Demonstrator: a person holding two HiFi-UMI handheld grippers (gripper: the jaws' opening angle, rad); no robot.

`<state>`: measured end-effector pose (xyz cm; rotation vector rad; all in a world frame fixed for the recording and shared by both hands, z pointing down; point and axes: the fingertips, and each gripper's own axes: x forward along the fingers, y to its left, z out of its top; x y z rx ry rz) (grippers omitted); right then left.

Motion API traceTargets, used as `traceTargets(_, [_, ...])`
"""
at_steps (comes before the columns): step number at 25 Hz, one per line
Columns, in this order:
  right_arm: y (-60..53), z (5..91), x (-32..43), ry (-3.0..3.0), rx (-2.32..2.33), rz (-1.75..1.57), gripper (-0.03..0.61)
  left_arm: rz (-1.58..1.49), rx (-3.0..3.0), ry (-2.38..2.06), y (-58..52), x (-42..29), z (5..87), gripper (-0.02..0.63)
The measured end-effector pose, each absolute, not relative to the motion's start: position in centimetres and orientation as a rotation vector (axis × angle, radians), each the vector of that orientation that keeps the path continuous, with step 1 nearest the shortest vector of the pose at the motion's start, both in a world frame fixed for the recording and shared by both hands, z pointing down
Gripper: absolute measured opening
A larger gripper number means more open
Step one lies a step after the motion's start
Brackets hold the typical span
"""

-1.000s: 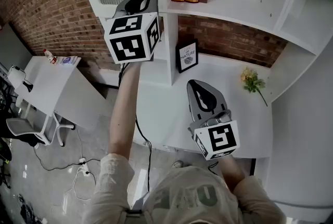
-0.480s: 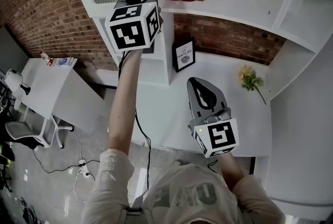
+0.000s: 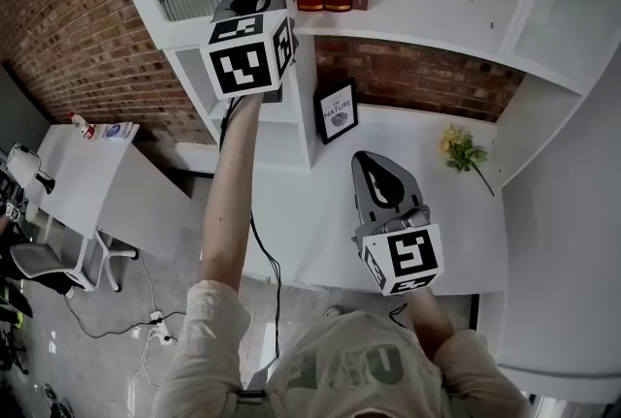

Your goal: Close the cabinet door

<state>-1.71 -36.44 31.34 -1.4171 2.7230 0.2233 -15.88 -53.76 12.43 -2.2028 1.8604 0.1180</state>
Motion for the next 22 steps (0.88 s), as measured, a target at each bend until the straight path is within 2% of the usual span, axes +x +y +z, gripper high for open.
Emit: traceTargets(22, [-35.5,30.1,0.7,2.656,-1.504,0.263,0.016,0.202,-2.235,1.839,-52.3,-15.0,12.1,0.069])
